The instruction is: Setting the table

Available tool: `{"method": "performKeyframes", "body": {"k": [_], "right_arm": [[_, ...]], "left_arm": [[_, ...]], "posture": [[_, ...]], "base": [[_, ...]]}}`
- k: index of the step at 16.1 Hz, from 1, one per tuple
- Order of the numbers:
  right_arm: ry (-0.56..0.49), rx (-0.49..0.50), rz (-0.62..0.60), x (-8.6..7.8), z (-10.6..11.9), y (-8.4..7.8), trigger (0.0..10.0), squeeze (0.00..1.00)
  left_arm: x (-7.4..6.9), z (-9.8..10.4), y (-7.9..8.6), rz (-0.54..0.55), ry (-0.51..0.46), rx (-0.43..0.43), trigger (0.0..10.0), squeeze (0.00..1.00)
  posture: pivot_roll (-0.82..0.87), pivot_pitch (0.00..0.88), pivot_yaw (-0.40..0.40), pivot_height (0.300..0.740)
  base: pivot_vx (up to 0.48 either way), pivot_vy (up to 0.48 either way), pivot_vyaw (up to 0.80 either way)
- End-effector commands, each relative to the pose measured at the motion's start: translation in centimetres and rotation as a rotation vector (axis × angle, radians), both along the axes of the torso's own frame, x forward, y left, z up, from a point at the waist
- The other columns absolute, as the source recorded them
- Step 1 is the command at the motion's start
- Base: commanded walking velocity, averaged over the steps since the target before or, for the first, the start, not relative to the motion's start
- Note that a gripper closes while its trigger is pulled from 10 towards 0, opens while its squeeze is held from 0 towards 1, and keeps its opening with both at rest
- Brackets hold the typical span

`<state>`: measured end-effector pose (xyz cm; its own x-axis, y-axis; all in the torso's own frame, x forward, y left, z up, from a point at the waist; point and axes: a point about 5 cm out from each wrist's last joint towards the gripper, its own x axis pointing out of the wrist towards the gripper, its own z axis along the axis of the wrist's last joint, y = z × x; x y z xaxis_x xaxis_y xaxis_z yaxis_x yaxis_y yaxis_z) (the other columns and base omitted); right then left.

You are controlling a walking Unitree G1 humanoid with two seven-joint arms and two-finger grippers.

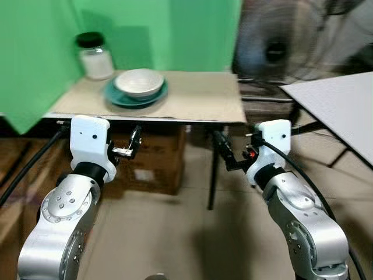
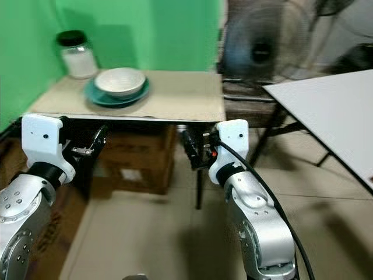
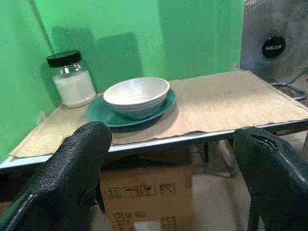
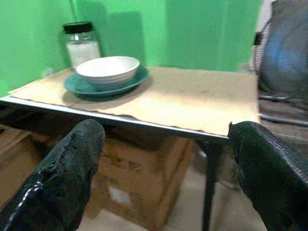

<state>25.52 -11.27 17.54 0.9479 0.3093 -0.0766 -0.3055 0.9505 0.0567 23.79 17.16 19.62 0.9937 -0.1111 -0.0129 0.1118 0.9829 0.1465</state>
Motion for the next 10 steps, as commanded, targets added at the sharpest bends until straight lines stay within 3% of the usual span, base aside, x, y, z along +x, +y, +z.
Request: {"method": "performKeyframes", "body": {"k": [1, 7, 10], "right_arm": [[0.009, -0.005, -0.004, 0.26, -0.1, -0.05, 10.0, 1.0], [0.014, -0.008, 0.03, 0.38, -0.25, 0.52, 10.0, 1.0], [0.012, -0.019, 0.053, 0.34, -0.29, 0.87, 10.0, 1.0]], "left_arm": [[-0.11, 0.32, -0.04, -0.003, -0.008, 0.002, 10.0, 0.05], [-0.21, 0.43, 0.19, 0.008, -0.004, -0.015, 10.0, 0.05], [-0.29, 0.39, 0.15, 0.008, 0.001, -0.018, 10.0, 0.05]], "posture": [[0.0, 0.035, 0.053, 0.74], [0.01, 0.036, 0.057, 0.74], [0.01, 0.037, 0.057, 0.74]], "base": [[0.296, 0.0, 0.0], [0.294, 0.0, 0.0], [0.29, 0.0, 0.54]]}}
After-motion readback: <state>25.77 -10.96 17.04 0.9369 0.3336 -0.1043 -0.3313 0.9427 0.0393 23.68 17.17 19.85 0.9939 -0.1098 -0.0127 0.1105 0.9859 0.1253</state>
